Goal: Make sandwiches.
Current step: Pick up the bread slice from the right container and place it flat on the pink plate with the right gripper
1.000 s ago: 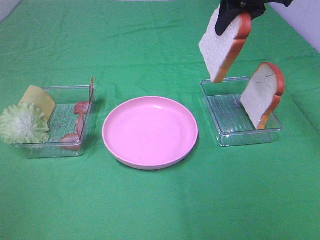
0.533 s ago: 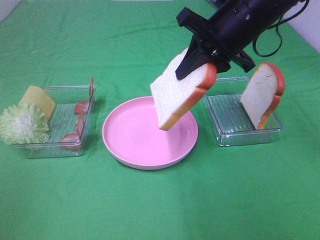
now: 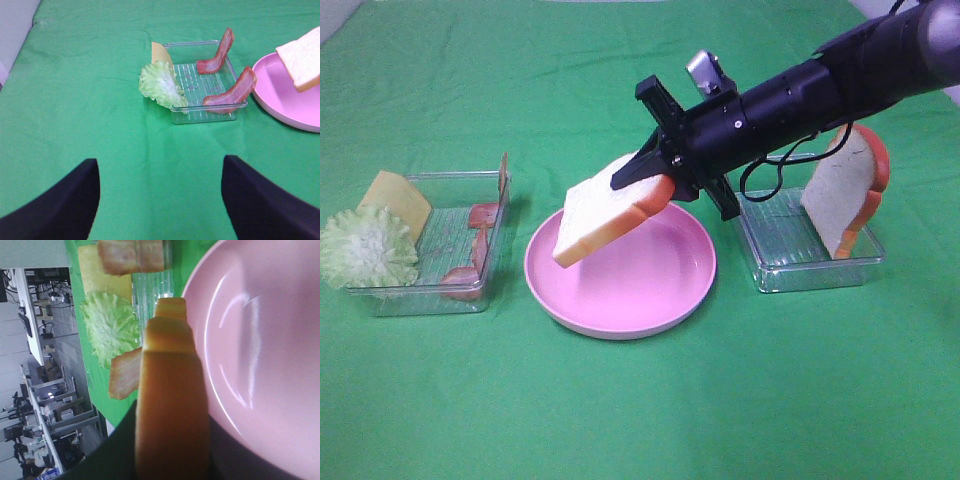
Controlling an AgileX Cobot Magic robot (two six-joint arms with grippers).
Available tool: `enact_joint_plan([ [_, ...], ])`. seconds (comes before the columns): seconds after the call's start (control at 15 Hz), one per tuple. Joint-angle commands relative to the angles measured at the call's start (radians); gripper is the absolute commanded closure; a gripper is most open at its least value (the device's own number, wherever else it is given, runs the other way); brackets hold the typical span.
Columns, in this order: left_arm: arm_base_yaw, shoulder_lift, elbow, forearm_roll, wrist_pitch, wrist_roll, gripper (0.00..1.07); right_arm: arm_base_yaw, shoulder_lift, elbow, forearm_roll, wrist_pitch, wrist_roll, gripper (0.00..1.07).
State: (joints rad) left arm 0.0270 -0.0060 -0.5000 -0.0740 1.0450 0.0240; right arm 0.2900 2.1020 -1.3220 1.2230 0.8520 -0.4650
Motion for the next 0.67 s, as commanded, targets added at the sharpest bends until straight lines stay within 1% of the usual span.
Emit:
enact_joint_plan([
  [0.07, 0.002, -0.015, 0.002, -0.004, -0.013, -0.001, 0.4, -0.003, 0.053, 0.003, 0.084, 0.017, -0.051, 1.07],
  [0.4, 0.002, -0.015, 0.002, -0.004, -0.013, -0.001, 0.4, -0.002, 0.121, 0.001, 0.172, 0.006, -0.093, 1.07],
  [0.47, 0.002, -0.015, 0.002, -0.004, -0.013, -0.001, 0.4, -0.002, 0.148, 0.001, 0.244, 0.019, -0.171, 1.07],
  [0.53, 0.002, -0.015, 0.002, -0.004, -0.013, -0.001, 0.4, -0.002, 0.157, 0.001, 0.262, 0.018, -0.187, 1.07],
  [0.67, 0.002, -0.015, 0.002, -0.004, -0.013, -0.001, 0.4, -0.002, 0.157, 0.001, 0.24, 0.01, -0.188, 1.07],
])
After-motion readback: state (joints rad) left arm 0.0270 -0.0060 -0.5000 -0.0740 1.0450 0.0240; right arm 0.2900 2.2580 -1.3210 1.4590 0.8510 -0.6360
